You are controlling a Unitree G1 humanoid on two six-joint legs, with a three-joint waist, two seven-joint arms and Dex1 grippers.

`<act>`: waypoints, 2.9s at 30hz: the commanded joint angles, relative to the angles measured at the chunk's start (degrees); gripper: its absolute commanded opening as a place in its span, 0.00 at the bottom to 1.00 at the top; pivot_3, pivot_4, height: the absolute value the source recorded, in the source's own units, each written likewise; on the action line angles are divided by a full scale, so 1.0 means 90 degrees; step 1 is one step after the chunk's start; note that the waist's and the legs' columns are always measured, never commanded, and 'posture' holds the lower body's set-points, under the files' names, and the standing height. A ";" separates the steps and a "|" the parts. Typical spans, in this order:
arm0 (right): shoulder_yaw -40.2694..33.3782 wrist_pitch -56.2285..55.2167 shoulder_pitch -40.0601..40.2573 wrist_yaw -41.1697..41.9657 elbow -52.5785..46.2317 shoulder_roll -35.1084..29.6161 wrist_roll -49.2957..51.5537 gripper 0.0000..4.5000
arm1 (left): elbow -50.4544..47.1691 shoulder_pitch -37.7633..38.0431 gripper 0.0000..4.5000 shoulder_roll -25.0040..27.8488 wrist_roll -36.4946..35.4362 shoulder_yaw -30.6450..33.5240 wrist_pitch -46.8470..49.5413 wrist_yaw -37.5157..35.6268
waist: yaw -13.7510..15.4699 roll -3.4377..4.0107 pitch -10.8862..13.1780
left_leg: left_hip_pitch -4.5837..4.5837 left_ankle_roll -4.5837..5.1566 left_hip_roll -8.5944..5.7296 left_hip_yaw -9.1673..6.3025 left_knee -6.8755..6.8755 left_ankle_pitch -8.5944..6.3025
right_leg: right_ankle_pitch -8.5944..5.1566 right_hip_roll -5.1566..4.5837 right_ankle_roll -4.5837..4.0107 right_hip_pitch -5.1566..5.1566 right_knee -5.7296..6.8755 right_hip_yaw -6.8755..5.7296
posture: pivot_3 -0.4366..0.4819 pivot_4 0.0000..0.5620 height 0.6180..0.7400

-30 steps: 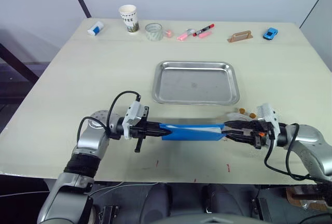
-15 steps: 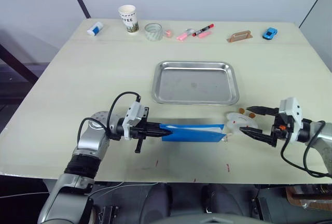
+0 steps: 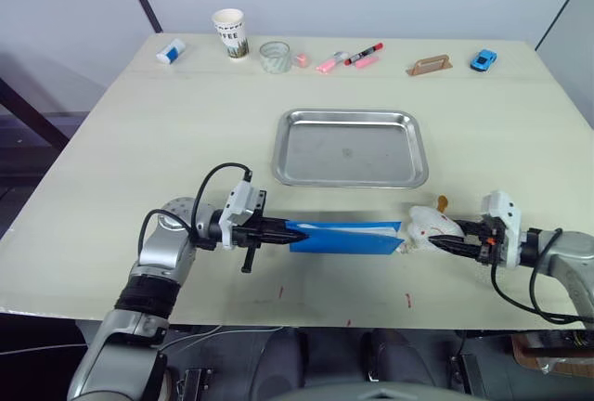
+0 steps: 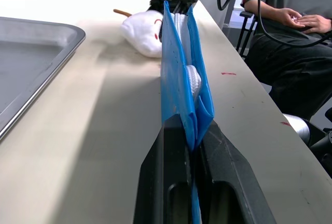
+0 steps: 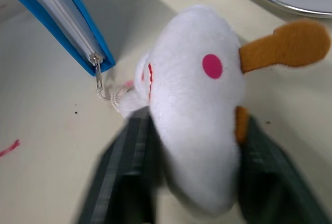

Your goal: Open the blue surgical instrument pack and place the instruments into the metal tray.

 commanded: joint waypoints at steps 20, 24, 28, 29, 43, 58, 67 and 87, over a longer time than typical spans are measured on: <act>-0.1540 0.1949 -0.1213 -0.1194 -0.1810 0.0658 0.3376 0.02 | 0.0191 -0.0129 0.00 0.0086 0.0325 -0.0045 -0.0110 -0.0050 | -0.0049 0.0005 0.0001 | -0.0001 0.0000 0.0001 -0.0006 -0.0001 0.0000 | 0.0000 0.0002 0.0000 0.0000 0.0001 -0.0001 | 0.48 0.27 0.82; -0.0936 0.1885 -0.1860 -0.1501 -0.1926 0.0864 0.2905 0.02 | 0.0223 -0.0148 0.00 0.0047 0.0349 -0.0067 -0.0141 -0.0038 | -0.0037 0.0005 0.0001 | -0.0010 0.0000 0.0001 -0.0019 -0.0002 0.0000 | 0.0000 0.0002 -0.0001 0.0000 -0.0003 -0.0015 | 0.48 0.27 0.82; -0.0332 0.1877 -0.2584 -0.1759 -0.1912 0.1191 0.2549 0.02 | 0.0285 -0.0179 0.00 0.0008 0.0373 -0.0074 -0.0178 -0.0033 | -0.0024 0.0005 0.0001 | -0.0013 0.0000 0.0000 -0.0018 -0.0002 0.0000 | 0.0000 0.0000 -0.0001 -0.0002 -0.0004 -0.0015 | 0.48 0.27 0.82; -0.0110 0.1848 -0.2823 -0.1839 -0.1899 0.1327 0.2387 0.02 | 0.0313 -0.0199 0.00 -0.0011 0.0382 -0.0083 -0.0189 -0.0027 | -0.0025 0.0006 0.0002 | -0.0013 0.0000 0.0000 -0.0017 -0.0002 0.0000 | 0.0000 0.0000 -0.0001 -0.0002 -0.0003 -0.0015 | 0.48 0.27 0.82; 0.1845 0.0678 -0.3989 -0.1686 -0.1477 0.2474 0.0152 0.02 | 0.0641 -0.0471 0.00 -0.0162 0.0463 -0.0099 -0.0292 -0.0069 | -0.0003 0.0007 0.0002 | -0.0021 0.0000 0.0000 -0.0023 -0.0001 0.0000 | 0.0000 -0.0004 -0.0003 -0.0004 -0.0003 -0.0027 | 0.48 0.27 0.82; 0.2297 -0.0309 -0.3945 -0.1401 -0.1418 0.3164 -0.0596 0.02 | 0.1017 -0.0742 0.00 -0.0301 0.0569 -0.0113 -0.0437 -0.0174 | -0.0003 0.0007 0.0002 | -0.0019 0.0000 -0.0001 -0.0026 0.0000 0.0001 | 0.0000 -0.0005 -0.0003 -0.0004 0.0001 -0.0030 | 0.48 0.27 0.82; 0.2419 -0.0797 -0.3980 -0.1009 -0.1024 0.3072 -0.1004 0.02 | 0.1098 -0.0747 0.00 -0.0283 0.0616 -0.0098 -0.0516 -0.0172 | -0.0001 0.0007 0.0002 | -0.0018 0.0000 -0.0001 -0.0028 0.0000 0.0001 | 0.0000 -0.0005 -0.0004 -0.0003 0.0002 -0.0032 | 0.48 0.27 0.82; 0.2437 -0.1517 -0.2966 0.0345 -0.1804 0.1720 -0.0869 0.65 | 0.1246 -0.0751 0.00 -0.0267 0.0652 -0.0052 -0.0640 -0.0176 | -0.0008 0.0007 0.0002 | -0.0012 0.0000 -0.0002 -0.0030 0.0000 0.0001 | -0.0001 -0.0003 -0.0005 -0.0001 0.0004 -0.0031 | 0.48 0.27 0.82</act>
